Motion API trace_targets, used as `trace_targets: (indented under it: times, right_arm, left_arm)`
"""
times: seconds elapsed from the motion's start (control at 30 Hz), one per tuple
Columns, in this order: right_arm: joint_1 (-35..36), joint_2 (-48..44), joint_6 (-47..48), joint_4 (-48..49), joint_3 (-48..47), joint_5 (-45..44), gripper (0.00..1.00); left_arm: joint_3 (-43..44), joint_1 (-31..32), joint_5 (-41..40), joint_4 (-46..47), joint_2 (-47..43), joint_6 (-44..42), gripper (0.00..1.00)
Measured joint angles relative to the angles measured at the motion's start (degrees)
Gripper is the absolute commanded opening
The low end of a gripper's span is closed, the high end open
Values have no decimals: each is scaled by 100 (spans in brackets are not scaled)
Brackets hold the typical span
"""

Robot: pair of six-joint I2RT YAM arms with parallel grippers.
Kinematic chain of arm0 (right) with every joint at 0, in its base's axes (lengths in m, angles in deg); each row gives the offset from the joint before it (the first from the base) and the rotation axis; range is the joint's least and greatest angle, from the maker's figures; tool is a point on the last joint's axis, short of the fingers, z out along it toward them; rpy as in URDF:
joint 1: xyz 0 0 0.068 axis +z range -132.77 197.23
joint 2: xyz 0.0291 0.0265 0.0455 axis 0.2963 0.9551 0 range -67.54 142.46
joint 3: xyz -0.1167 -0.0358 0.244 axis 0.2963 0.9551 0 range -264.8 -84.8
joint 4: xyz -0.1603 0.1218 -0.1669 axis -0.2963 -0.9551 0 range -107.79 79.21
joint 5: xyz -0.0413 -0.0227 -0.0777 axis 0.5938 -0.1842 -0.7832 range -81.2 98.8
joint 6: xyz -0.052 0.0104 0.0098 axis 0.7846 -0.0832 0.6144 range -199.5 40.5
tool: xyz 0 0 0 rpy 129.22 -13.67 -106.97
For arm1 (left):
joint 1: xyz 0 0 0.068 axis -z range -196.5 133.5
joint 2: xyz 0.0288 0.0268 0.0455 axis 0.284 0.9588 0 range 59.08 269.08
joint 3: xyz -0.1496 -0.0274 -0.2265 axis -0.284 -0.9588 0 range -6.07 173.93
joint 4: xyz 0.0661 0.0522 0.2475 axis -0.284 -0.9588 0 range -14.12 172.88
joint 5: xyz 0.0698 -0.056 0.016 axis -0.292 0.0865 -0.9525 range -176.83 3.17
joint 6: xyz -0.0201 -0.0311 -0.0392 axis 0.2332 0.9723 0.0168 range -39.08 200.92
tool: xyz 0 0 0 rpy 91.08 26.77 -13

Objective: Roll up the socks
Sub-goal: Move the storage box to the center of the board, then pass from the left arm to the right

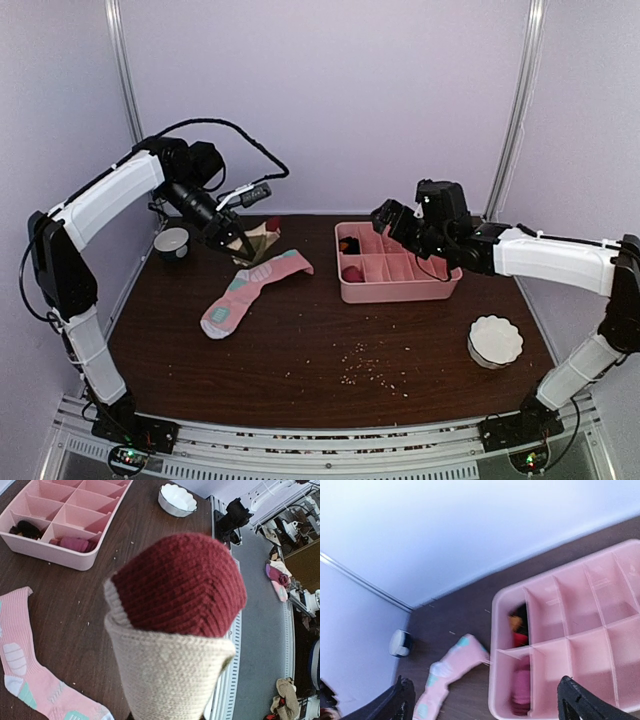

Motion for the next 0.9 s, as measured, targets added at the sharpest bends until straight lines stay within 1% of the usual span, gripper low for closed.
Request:
trace_targets:
  times: [0.03,0.1,0.17,0.23,0.3,0.43,0.5,0.6,0.77,0.9]
  right_arm:
    - [15,-166,57,479,177,111,100]
    - [-57,-415,66,1650,697,638,100]
    - [-190,-339,-50,2767,1075,1368,100]
    - [-236,-33,-4,3254,1060,1978,99]
    - [-92,164,236,3318,938,2396,99]
    - [490,219,673,3370,546,3165,100]
    - [752,295,772,3582,260,3587,100]
    - [964,468,839,3910,4,3991,100]
    - [1209,1003,1062,3720,-660,4157,100]
    - [1386,1198,1213,3523,-756,4061,99]
  left_arm:
    - [109,0,114,-22,72,-9,0]
    - [378,0,372,-85,229,-17,0]
    - [654,0,643,-146,400,-46,0]
    - [918,0,949,-275,588,-111,0]
    - [1023,0,1178,-358,710,-164,0]
    - [997,0,1532,-518,811,-225,0]
    - [964,0,1683,-560,809,-245,0]
    - [879,0,1836,-590,809,-273,0]
    - [793,0,2002,-697,807,-328,0]
    - [793,0,2109,-837,793,-461,0]
